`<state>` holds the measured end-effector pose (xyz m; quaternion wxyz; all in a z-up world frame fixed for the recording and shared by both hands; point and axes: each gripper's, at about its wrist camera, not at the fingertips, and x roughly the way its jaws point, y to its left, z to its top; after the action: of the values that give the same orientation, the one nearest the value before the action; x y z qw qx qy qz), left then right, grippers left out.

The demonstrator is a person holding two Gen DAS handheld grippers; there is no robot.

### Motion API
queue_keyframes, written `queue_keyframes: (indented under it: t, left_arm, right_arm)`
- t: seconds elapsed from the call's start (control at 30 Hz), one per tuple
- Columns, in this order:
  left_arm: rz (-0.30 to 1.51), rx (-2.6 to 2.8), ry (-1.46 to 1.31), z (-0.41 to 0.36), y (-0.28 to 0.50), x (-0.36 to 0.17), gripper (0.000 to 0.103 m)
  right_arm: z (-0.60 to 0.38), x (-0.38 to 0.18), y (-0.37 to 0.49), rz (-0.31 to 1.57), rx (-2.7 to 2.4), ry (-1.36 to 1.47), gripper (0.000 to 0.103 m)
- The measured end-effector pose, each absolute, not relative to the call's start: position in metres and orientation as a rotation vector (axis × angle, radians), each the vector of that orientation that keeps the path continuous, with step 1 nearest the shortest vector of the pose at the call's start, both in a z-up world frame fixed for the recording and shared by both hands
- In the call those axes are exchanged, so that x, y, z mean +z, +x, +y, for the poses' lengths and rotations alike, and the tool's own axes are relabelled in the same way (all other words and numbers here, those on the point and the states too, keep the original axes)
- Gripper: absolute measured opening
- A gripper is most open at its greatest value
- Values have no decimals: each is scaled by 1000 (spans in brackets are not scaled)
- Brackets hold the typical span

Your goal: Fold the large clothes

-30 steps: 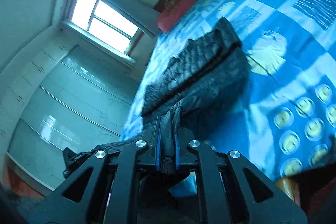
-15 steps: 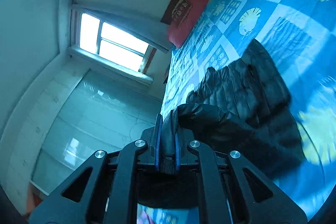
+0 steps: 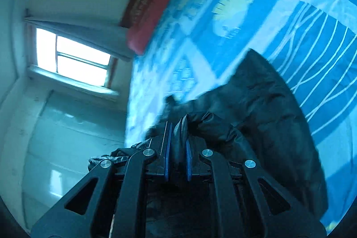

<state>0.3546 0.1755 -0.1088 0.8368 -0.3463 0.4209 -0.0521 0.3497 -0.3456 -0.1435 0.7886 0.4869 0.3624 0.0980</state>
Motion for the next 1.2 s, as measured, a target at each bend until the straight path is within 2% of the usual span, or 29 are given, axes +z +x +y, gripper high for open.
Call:
queue_keyframes:
  t: [0.13,0.2,0.23,0.27,0.3,0.33,0.37,0.4,0.5,0.6,0.7,0.9,1.1,1.13,1.17,1.2]
  left_arm:
    - [902,-110,-681,173,358,-122,16]
    - [892,-133,-697,176,355,-118,18]
    - [890,-139,-709,179,352,-114,20]
    - [887,-145,-727,181,351,-111,24]
    - [884,-150,-742,182,351,-108,33]
    - [870,-165,-774,186,347,-101,45]
    - [854,-175,-796,188,346,-97,52]
    - [837,-179,-811,190,343,-90,63]
    - [770,-201,-837,198,331,-69,76]
    - [762,-195,-720,195,331,-58,76]
    - [822,-172,-610,193,342,-68,76]
    - [922,-207,-634,199,377,-103,76]
    - [949,-235,-563,191,402,-112,76]
    - [951,-227,-528,187,404,-112,70]
    - [952,-220,-501,184,404,-111,63]
    - [958,-217,-469,180,405,-111,49]
  right_arm:
    - [-348,-166,354,786,195,1069,10]
    - [-350,-166,351,770,216,1081,17]
    - [-351,-163,348,758,230,1082,25]
    - [-352,-159,345,742,243,1081,39]
    - [-353,-153,343,726,251,1077,47]
    - [-355,-148,339,709,254,1066,60]
    - [-357,-141,333,695,256,1045,63]
    - [-359,-137,329,691,266,1036,63]
    - [-364,-124,318,684,269,962,63]
    - [-361,-112,317,709,223,797,63]
    - [-352,-105,332,744,190,661,63]
    - [-340,-111,372,819,191,560,64]
    - [-320,-127,407,903,191,458,64]
    - [-318,-129,409,911,185,443,58]
    - [-314,-132,410,919,181,422,39]
    - [-312,-133,408,923,183,412,32]
